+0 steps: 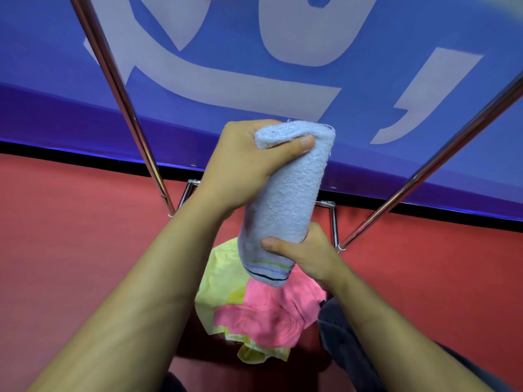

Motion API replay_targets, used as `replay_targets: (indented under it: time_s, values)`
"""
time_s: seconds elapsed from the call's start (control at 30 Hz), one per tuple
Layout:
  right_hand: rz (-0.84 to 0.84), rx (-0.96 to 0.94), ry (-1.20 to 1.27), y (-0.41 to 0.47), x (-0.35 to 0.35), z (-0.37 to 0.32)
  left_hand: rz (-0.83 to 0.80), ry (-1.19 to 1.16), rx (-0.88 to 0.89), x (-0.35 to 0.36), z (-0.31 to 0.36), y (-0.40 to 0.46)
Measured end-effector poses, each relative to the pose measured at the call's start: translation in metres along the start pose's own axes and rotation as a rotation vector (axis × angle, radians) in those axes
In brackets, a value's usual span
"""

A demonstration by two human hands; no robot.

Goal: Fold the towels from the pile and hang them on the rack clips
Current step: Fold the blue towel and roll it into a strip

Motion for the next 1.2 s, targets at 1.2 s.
replay_targets:
  time_s: [1.2]
  values:
    - [-0.246, -0.102, 0.411, -0.002, -0.005, -0.078, -0.558, -0.401, -0.455, 0.078, -0.094, -0.043]
Point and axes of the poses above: each hand's wrist, its own y-axis towards the middle knuckle, its own x-axis out of the palm, z = x × y, the point moved 10 cm from there along y, towards the middle knuckle, and after that the axes turned 13 degrees about y, right-handed, at the moved point
